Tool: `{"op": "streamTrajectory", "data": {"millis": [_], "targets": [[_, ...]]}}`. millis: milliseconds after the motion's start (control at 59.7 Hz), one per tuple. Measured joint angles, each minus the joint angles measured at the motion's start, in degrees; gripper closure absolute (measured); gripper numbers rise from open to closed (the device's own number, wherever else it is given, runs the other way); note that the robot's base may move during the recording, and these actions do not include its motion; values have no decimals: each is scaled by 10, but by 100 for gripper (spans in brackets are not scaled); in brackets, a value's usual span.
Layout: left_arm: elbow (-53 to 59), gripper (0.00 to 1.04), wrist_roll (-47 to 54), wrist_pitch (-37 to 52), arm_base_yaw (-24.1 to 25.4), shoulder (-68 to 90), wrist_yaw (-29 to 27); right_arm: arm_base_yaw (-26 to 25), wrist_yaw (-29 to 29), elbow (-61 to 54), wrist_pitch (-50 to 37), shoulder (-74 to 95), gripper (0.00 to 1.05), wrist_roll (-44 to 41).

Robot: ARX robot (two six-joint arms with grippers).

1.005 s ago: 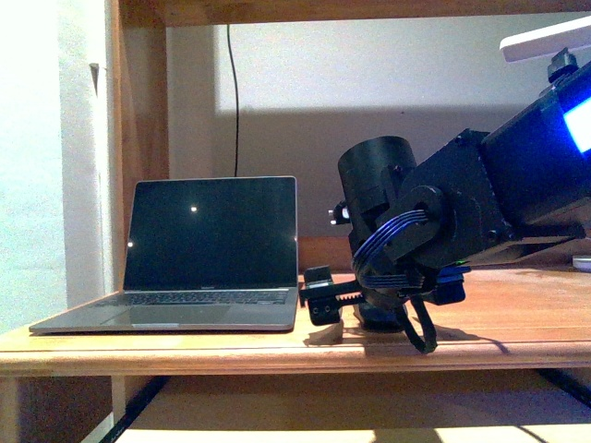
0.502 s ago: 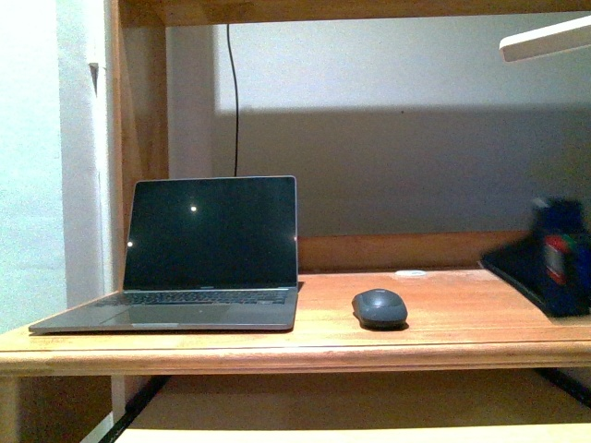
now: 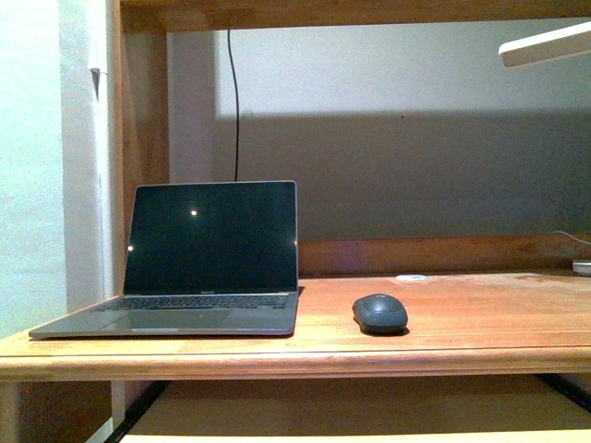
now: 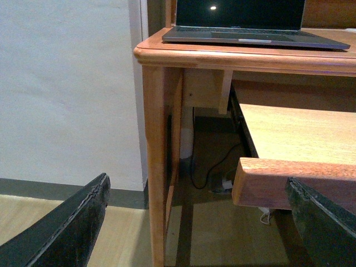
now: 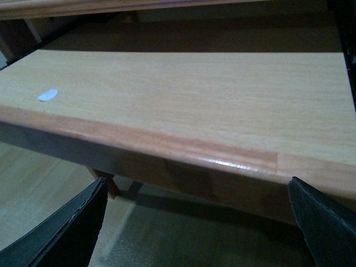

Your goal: Place mouse

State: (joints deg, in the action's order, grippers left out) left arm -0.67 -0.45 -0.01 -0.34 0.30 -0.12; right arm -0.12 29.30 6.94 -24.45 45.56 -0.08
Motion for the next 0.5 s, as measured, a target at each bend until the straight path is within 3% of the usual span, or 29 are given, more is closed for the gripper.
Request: {"op": "streamTrajectory", "data": {"millis": [502], "targets": [[0, 8, 0, 0, 0, 0, 0, 163, -140, 31, -213, 237, 7, 5]]}}
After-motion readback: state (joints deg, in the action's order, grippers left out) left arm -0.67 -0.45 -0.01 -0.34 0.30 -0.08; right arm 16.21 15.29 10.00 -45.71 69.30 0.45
